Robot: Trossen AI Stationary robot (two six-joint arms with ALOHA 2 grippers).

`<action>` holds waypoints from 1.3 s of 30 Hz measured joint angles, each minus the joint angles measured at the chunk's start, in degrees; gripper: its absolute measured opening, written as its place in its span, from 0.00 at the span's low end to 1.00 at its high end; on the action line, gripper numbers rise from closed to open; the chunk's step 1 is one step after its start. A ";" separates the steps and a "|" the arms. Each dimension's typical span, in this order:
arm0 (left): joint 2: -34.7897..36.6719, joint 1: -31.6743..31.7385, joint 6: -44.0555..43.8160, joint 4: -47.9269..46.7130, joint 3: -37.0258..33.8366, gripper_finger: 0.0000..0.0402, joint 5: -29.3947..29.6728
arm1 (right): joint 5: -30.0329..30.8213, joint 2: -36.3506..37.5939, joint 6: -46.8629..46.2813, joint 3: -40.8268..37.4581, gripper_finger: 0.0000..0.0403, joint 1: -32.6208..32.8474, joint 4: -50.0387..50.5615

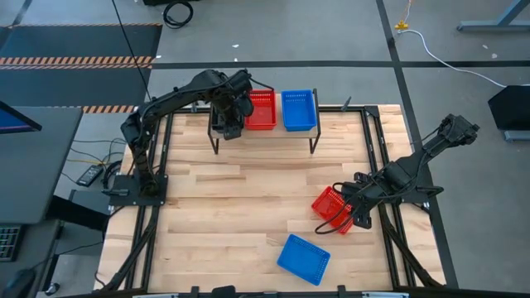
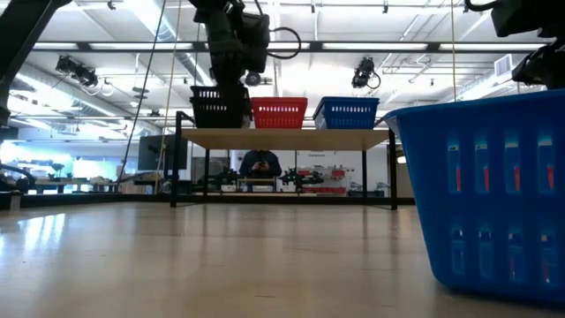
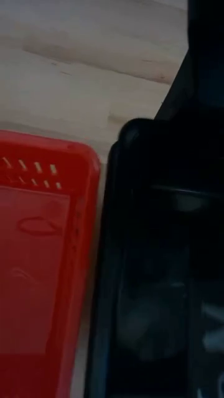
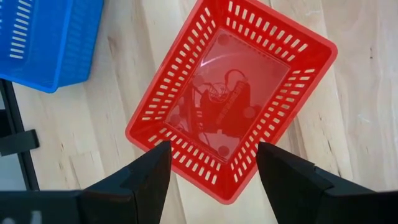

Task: Stack baskets on shelf by color
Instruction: Stack the black bin on the stacked black bins on the shelf, then stack the red bin on the stacked red bins on the shelf

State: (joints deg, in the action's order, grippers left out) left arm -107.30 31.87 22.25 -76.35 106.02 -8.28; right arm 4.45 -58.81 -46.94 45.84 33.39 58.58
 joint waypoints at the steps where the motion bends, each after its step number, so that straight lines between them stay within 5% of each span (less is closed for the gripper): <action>1: -0.26 0.19 -0.02 0.04 -0.01 0.41 -0.33 | 0.00 0.00 -0.02 0.00 0.60 0.00 -0.01; 13: -3.16 0.37 -0.62 0.74 -0.04 0.41 -2.43 | -2.34 -0.01 -0.69 0.00 0.60 -0.02 -0.40; 23: 2.51 0.00 -1.30 -5.17 -0.07 0.37 -0.63 | -3.02 -0.01 6.45 0.00 0.60 0.01 -0.17; 30: 8.80 -1.00 -8.11 -6.55 -0.04 0.37 -0.20 | -4.84 -0.13 24.32 -0.85 0.60 0.02 -2.26; 39: 17.61 -7.90 -23.22 -6.36 -0.04 0.35 -0.97 | -14.38 -0.18 25.95 -9.00 0.60 2.26 -8.60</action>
State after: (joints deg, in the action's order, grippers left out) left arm -89.69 23.97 -0.97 -82.71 105.97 -9.26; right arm -9.94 -58.99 -20.98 36.85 35.65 49.98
